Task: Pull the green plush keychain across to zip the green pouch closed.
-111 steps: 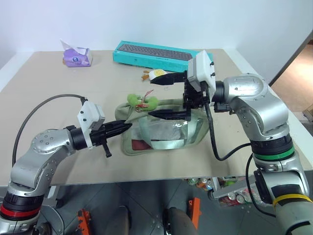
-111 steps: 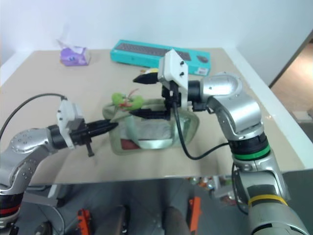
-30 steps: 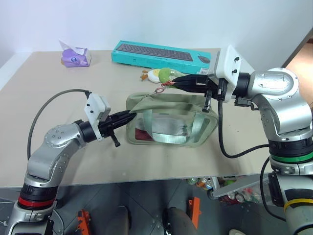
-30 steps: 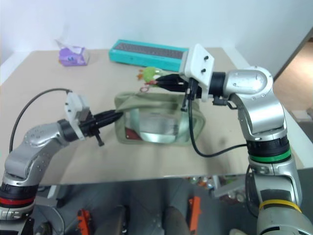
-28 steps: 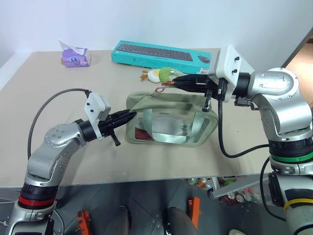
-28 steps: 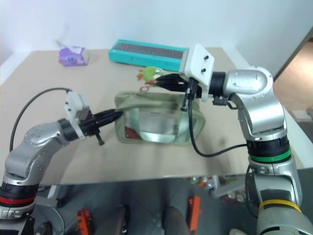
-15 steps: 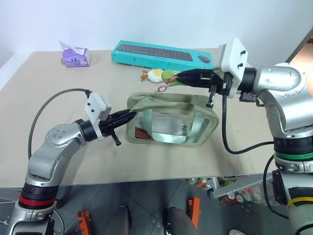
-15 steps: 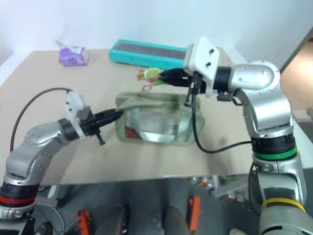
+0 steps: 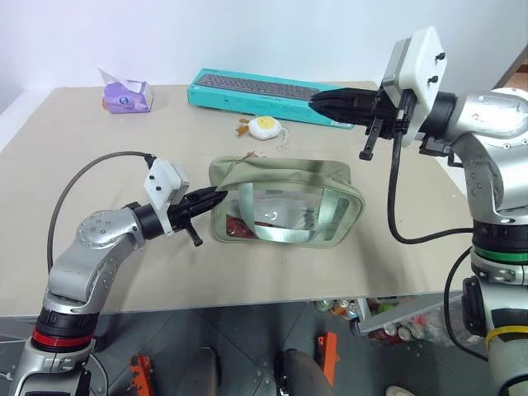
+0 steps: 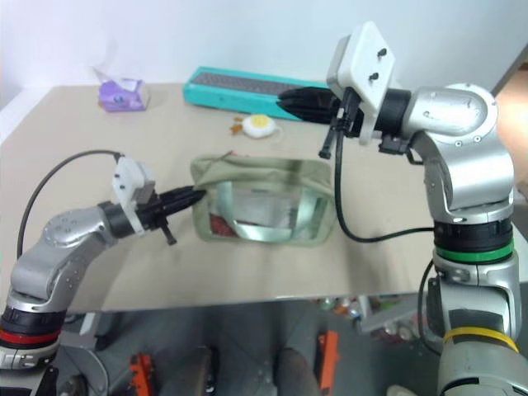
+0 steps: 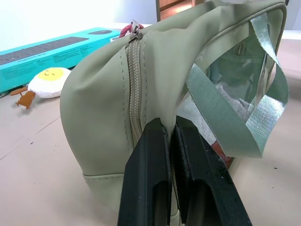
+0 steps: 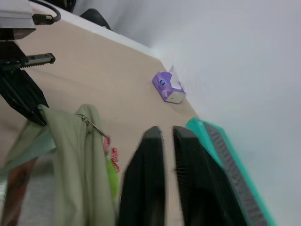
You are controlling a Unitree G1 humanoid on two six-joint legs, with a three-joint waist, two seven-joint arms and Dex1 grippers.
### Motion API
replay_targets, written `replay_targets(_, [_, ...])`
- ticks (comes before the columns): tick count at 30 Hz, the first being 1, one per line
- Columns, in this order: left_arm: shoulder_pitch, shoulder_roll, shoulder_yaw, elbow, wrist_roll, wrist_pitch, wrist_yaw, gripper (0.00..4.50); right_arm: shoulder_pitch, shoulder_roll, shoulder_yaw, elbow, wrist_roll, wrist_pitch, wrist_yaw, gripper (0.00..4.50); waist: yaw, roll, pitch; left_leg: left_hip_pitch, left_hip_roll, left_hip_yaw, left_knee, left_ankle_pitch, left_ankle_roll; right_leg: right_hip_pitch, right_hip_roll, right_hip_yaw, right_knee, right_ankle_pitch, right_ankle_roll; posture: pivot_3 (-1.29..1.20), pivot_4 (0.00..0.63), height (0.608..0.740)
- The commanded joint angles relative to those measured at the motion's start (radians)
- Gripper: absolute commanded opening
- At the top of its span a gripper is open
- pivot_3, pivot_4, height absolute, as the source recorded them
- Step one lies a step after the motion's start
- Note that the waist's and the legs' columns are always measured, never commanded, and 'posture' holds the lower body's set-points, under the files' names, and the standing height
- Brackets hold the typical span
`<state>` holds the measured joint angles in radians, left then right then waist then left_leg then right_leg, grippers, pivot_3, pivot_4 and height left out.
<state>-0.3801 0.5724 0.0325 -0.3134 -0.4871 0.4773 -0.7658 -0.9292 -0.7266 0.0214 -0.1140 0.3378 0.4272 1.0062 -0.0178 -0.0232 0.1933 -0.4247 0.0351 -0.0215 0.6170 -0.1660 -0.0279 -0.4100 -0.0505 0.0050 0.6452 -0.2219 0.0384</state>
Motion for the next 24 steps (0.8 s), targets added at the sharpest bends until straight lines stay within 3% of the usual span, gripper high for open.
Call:
replay_targets(1, [0.029,0.020,0.005,-0.053,-0.039,0.030,-0.031,0.00,-0.010,0.013,0.011,0.052,-0.051,-0.078,-0.020,1.82,-0.001,0.000,0.000,0.000,0.000,0.000,0.000,0.000,0.000,0.000,0.000,0.000,0.000,0.000,0.000,0.00,0.150,0.740])
replay_targets(6, [0.065,0.067,0.033,-0.089,-0.080,0.047,-0.074,0.00,-0.100,0.063,0.064,0.303,-0.192,-0.282,-0.069,3.50,-0.003,0.000,0.000,0.000,0.000,0.001,0.000,0.000,0.000,0.000,0.000,0.001,0.000,0.000,0.000,0.00,0.150,0.740])
replay_targets(11, [0.092,0.105,0.017,-0.119,-0.096,0.042,-0.123,0.00,-0.295,0.157,0.112,0.708,-0.302,-0.500,-0.111,3.50,-0.009,0.001,0.001,0.001,0.001,0.002,0.000,0.000,0.000,-0.001,0.001,0.001,0.000,0.001,-0.001,0.00,0.150,0.740])
replay_targets(14, [0.095,0.103,0.013,-0.120,-0.081,0.032,-0.117,0.00,-0.336,0.204,0.137,0.818,-0.321,-0.580,-0.055,3.50,-0.009,0.001,0.000,0.001,0.001,0.002,-0.002,0.000,0.000,-0.001,0.002,0.002,0.000,0.000,-0.001,0.00,0.150,0.740])
replay_targets(18, [0.097,0.095,0.021,-0.121,-0.077,0.030,-0.100,0.00,-0.282,0.211,0.167,0.754,-0.290,-0.581,0.096,3.50,-0.001,0.001,0.000,0.000,0.002,0.001,-0.002,-0.003,0.001,-0.001,0.002,0.001,0.001,0.001,0.000,0.00,0.150,0.740])
replay_targets(24, [0.096,0.098,0.016,-0.118,-0.068,0.024,-0.090,0.00,-0.205,0.179,0.167,0.573,-0.222,-0.434,0.254,3.50,-0.002,0.001,0.001,0.000,0.001,0.001,-0.002,-0.004,0.001,-0.001,0.001,0.002,0.001,0.001,-0.001,0.00,0.150,0.740])
